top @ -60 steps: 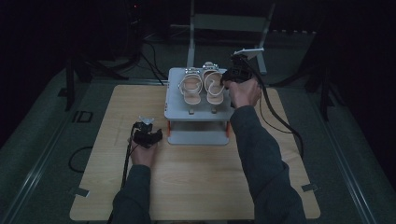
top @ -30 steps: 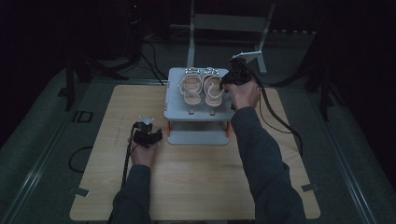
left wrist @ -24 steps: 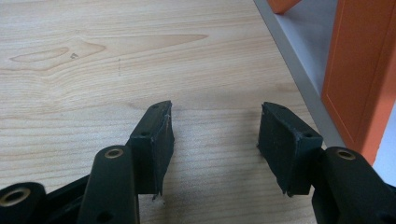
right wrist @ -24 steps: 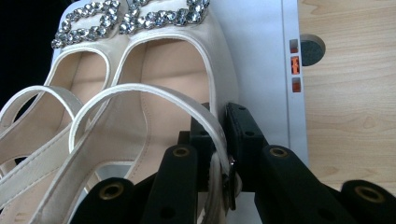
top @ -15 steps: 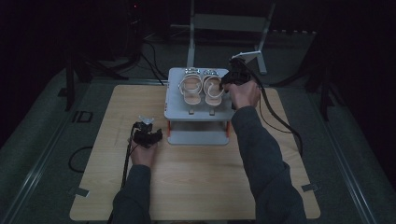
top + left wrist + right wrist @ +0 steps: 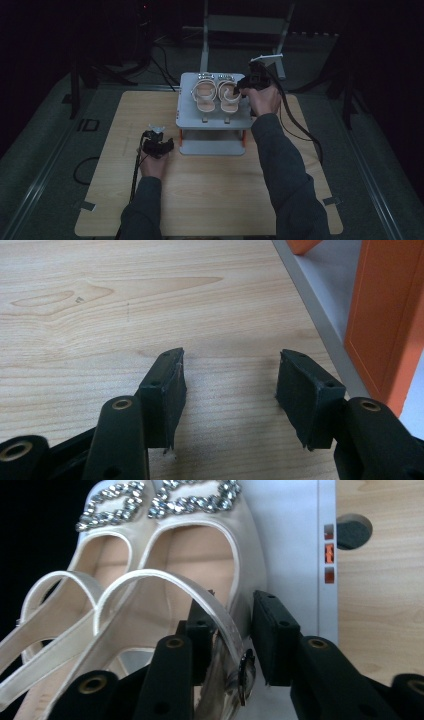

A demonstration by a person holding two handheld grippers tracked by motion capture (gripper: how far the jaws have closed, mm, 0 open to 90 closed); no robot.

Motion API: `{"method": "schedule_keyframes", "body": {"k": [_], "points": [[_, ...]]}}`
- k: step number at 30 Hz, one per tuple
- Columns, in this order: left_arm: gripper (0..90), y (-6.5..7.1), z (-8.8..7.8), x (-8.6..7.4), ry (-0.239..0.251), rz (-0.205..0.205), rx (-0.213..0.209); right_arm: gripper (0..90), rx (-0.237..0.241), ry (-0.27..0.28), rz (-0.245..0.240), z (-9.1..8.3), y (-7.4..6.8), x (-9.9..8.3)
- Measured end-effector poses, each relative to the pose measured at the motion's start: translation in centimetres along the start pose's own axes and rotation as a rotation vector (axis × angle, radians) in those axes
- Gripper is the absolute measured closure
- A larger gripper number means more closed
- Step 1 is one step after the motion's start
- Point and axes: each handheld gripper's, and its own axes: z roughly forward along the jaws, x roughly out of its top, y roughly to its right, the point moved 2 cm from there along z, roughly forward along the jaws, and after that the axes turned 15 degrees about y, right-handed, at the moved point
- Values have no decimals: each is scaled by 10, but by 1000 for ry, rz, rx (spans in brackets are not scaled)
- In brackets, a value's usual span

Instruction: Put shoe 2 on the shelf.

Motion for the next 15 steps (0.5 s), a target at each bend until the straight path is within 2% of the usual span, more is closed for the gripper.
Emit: {"method": "schedule_keyframes", "body": {"k": [4,15], "points": [[451,0,0,0,0,1,0,680,25,18,-5,-6,-1,3],[451,0,0,0,0,1,1,679,43,67,-55,-27,-9,13]]}}
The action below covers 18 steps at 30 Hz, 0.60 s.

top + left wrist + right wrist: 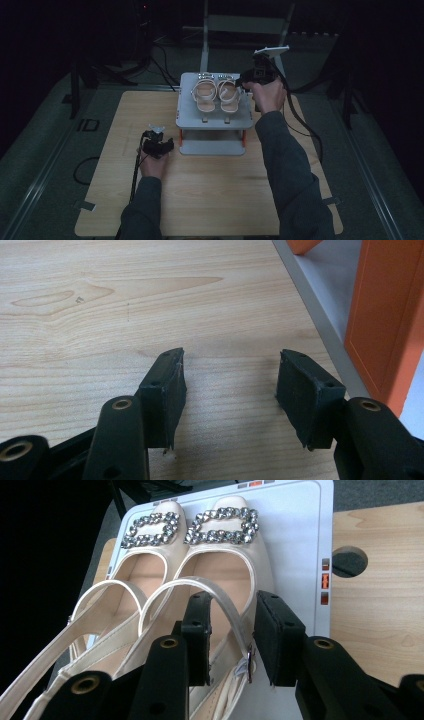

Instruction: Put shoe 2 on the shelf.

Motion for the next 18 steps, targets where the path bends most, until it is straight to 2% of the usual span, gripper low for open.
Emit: {"method": "schedule_keyframes", "body": {"k": [7,9,14,18], "points": [[451,0,0,0,0,0,1,643,32,19,1,-11,3,5],[451,0,0,0,0,0,1,644,26,27,-2,-13,4,6],[451,0,0,0,0,0,1,642,-27,79,-39,-26,16,9],[451,0,0,0,0,0,1,642,-72,86,-76,-30,27,4]]}}
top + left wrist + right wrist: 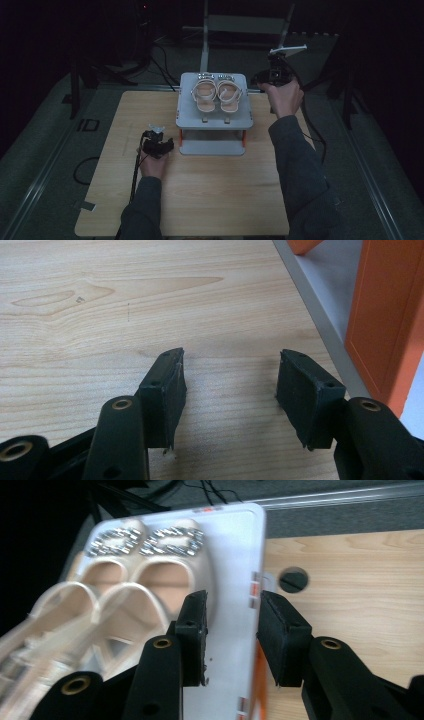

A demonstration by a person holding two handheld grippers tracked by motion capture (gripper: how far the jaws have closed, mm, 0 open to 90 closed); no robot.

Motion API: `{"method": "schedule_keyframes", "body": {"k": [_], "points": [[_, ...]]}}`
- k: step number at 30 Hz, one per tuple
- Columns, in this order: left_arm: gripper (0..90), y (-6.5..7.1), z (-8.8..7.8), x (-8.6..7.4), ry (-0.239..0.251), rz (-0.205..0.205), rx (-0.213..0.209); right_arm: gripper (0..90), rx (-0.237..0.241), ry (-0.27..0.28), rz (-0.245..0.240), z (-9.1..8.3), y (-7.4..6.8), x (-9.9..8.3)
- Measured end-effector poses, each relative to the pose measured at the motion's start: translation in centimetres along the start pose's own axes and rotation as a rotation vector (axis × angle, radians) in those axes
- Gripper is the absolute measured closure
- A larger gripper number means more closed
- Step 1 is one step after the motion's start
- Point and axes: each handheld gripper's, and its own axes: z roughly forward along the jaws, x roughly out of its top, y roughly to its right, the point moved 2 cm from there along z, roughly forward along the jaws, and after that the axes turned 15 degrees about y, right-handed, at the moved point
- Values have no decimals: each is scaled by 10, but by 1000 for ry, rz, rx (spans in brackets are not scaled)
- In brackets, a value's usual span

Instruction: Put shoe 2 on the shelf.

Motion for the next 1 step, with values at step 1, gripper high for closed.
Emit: {"method": "schedule_keyframes", "body": {"k": [1], "points": [[451,0,0,0,0,0,0,641,-5,-1,-7,0,3,-2]]}}
